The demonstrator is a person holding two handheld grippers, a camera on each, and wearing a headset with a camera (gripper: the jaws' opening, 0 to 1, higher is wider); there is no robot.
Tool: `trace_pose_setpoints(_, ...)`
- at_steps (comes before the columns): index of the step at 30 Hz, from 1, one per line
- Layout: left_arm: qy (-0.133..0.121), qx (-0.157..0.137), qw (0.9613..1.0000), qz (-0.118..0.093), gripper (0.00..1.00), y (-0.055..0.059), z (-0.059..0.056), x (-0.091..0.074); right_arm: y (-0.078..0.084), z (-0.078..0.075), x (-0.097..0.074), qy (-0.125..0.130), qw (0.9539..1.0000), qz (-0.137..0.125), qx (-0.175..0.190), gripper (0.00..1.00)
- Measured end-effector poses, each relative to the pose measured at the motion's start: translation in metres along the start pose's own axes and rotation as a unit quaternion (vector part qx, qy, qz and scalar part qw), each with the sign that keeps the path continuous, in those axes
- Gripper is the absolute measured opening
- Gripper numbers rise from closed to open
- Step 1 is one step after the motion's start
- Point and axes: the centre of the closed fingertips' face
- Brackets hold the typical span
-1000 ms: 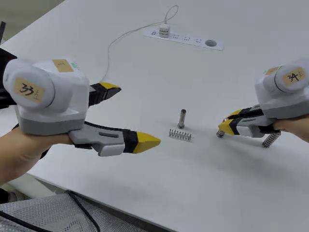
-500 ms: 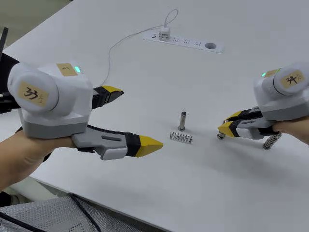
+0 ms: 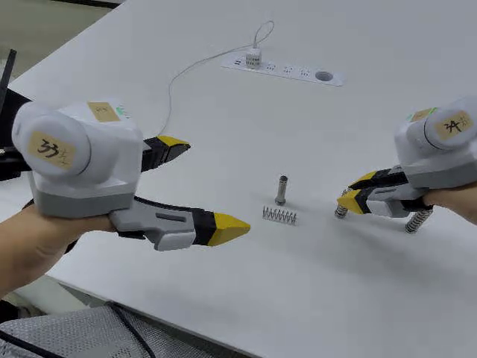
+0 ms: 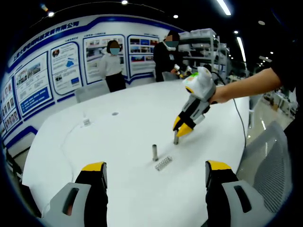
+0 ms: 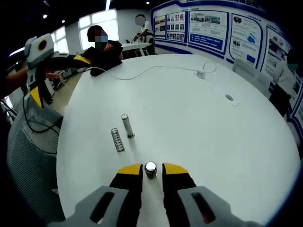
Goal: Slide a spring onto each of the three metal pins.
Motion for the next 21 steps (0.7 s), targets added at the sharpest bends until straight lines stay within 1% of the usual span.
trace_pose_setpoints(3, 0.000, 0.001, 1.0000, -0.005, 0.88, -0.003, -0.001, 0.000, -0.005, -0.002, -0.005, 0.004, 0.9999, -0.010, 0.004, 0.17)
trace_pose_setpoints(9, -0.003, 0.006, 1.0000, -0.007, 0.88, -0.005, -0.001, -0.003, -0.018, -0.004, -0.012, 0.014, 0.9995, -0.028, 0.000, 0.17)
trace_pose_setpoints(12, -0.008, 0.005, 0.9999, -0.010, 0.88, -0.006, 0.000, -0.006, -0.028, 0.000, -0.016, 0.012, 0.9990, -0.043, -0.007, 0.17)
trace_pose_setpoints(15, -0.015, 0.001, 0.9998, -0.016, 0.88, -0.007, 0.003, -0.011, -0.039, 0.009, -0.017, 0.003, 0.9984, -0.054, -0.014, 0.17)
trace_pose_setpoints(21, -0.022, 0.001, 0.9996, -0.016, 0.88, -0.003, 0.005, -0.019, -0.050, 0.026, -0.012, -0.018, 0.9971, -0.061, -0.040, 0.17)
Point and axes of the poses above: the centre of the closed fingertips' face, and the gripper's own axes: x roughly forward along the fingers, z roughly to its left, y roughly out of its underside, and after that the axes turned 7 degrees about y, right-handed
